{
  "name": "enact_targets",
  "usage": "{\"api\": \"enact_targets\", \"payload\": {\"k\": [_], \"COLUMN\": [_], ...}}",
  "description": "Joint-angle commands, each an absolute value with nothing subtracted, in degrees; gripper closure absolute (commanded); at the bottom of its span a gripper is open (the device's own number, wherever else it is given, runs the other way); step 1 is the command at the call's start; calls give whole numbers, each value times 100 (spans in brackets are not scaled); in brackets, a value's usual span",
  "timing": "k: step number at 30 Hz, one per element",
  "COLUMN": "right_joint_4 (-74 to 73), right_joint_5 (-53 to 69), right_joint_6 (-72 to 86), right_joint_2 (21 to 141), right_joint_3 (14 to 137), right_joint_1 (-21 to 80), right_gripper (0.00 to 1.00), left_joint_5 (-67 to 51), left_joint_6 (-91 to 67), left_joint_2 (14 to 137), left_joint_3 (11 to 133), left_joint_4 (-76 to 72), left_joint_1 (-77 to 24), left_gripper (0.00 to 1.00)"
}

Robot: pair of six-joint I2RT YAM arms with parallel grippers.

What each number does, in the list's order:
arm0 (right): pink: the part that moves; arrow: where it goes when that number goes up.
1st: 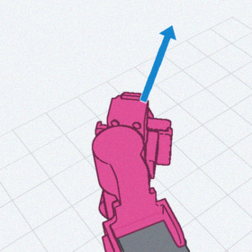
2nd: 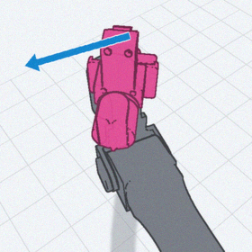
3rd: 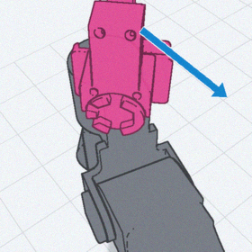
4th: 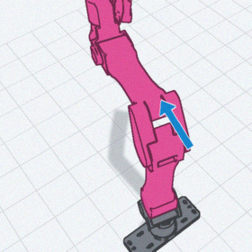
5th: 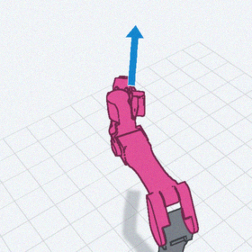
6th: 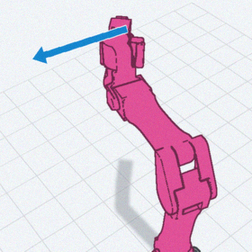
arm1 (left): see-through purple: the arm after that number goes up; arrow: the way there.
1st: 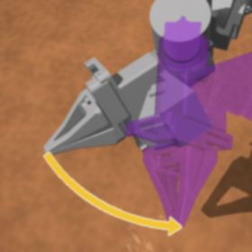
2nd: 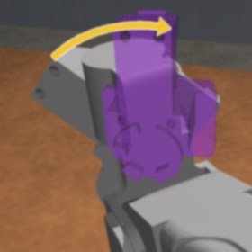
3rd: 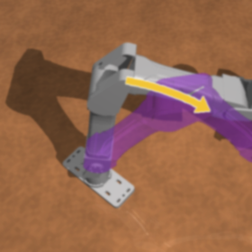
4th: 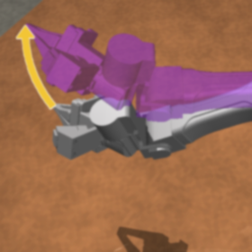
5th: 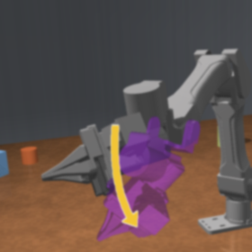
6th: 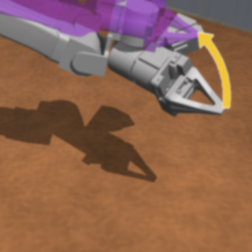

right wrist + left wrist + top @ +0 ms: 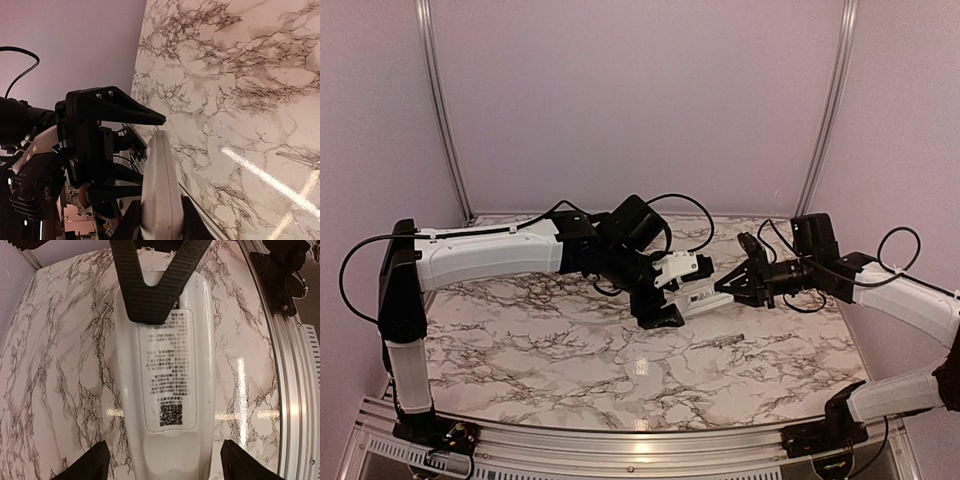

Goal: Unload the batteries from the remote control

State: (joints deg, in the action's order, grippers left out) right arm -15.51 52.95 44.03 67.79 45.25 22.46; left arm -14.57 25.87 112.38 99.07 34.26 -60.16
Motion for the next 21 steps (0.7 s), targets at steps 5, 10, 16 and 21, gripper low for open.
{"api": "enact_targets", "payload": {"k": [5, 10, 16, 21], "right_joint_4": [-1566, -1534, -1403, -1312], "right_joint_5": [5012, 4863, 4722, 4644], "right_joint_6": [4355, 4406, 4527, 4627], "right_joint_2": [6475, 6372, 6330, 6318], "right_joint_3": [4665, 4710, 4701, 4699], "right_joint_1": [2296, 2296, 2294, 2294], "right_gripper": [100, 100, 100, 100], "left_joint_5": [-1034, -401, 114, 1275], "left_joint_6": [2331, 1735, 859, 294], "left_joint_2": [10497, 9985, 9462, 8488], "left_joint_3": [9377, 8973, 8644, 7539], "left_joint_4": [3150, 2681, 2395, 1145], "left_joint_1": [-6047, -6025, -5788, -5741], "left_gripper": [1, 1, 1, 1]}}
